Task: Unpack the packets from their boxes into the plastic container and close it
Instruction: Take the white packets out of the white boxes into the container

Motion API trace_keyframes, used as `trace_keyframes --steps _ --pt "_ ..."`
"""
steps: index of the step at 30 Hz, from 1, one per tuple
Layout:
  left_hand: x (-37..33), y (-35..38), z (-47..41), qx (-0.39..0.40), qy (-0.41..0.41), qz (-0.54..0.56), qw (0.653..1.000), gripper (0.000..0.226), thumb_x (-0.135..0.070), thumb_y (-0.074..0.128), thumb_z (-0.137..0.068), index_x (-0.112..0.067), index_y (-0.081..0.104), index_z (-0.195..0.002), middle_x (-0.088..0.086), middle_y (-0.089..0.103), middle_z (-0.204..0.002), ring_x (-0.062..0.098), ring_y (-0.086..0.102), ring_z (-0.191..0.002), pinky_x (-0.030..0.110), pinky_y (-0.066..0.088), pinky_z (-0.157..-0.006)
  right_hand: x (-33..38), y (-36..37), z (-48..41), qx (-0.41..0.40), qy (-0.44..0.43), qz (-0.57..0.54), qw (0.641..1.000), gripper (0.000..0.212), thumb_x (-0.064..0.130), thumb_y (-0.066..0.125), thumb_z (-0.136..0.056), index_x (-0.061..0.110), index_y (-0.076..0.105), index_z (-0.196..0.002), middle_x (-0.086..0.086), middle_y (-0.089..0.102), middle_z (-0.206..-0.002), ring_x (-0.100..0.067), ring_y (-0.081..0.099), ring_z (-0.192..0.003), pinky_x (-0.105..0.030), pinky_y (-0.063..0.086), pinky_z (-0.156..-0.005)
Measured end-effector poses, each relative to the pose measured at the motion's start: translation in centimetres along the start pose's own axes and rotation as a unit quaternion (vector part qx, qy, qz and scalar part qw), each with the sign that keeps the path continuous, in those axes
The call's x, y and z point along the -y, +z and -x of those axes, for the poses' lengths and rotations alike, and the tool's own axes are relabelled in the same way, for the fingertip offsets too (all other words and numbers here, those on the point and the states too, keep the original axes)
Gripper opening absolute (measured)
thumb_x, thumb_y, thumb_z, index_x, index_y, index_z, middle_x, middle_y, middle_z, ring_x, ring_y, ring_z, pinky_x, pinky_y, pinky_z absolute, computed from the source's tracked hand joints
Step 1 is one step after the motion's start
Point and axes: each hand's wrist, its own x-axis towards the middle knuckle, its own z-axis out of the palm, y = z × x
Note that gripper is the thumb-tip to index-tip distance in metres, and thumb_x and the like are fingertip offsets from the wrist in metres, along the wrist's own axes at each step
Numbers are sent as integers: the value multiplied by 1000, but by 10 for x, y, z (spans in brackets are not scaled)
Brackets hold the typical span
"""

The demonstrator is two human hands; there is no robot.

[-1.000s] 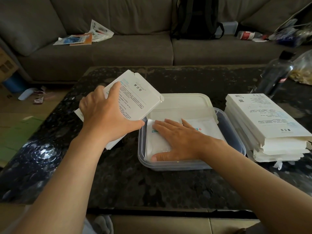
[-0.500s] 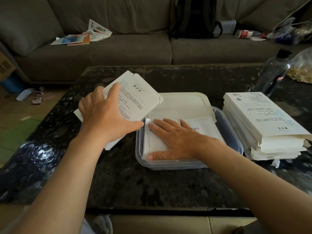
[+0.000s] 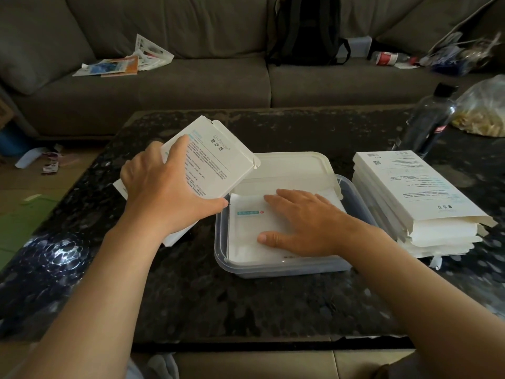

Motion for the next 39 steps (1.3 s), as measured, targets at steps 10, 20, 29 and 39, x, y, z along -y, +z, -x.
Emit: trace_keyframes --steps 10,20,29,39 --pt "-7 5 6 15 32 -4 999 127 -85 69 -46 -31 19 -150 10 38 -141 34 36 -132 54 26 -111 -6 8 4 60 55 20 996 111 97 -3 -55 48 -14 -154 4 -5 -170 -31 -6 -156 -70 -5 -118" --pt "-4 -1 7 52 98 34 993 128 -86 62 -42 -36 19 -151 -5 37 -137 24 36 -130 48 25 -112 -9 -26 11 -105 80 -169 977 54 55 56 -96 27 51 -141 -1 63 -134 -18 63 -116 -39 53 -97" --pt "-24 -7 16 41 248 55 966 124 -80 65 -46 -30 25 -152 -6 33 -141 21 33 -133 52 18 -118 -2 -42 5 -183 46 -354 916 17 26 72 -92 15 60 -97 1 73 -88 -18 75 -65 -29 57 -49" --pt "-36 -2 19 -15 287 39 957 119 -77 65 -48 -26 29 -150 2 35 -143 28 33 -136 58 15 -119 -8 -39 -8 -182 39 -314 931 29 15 72 -93 23 62 -118 6 70 -105 -16 75 -83 -35 63 -54"
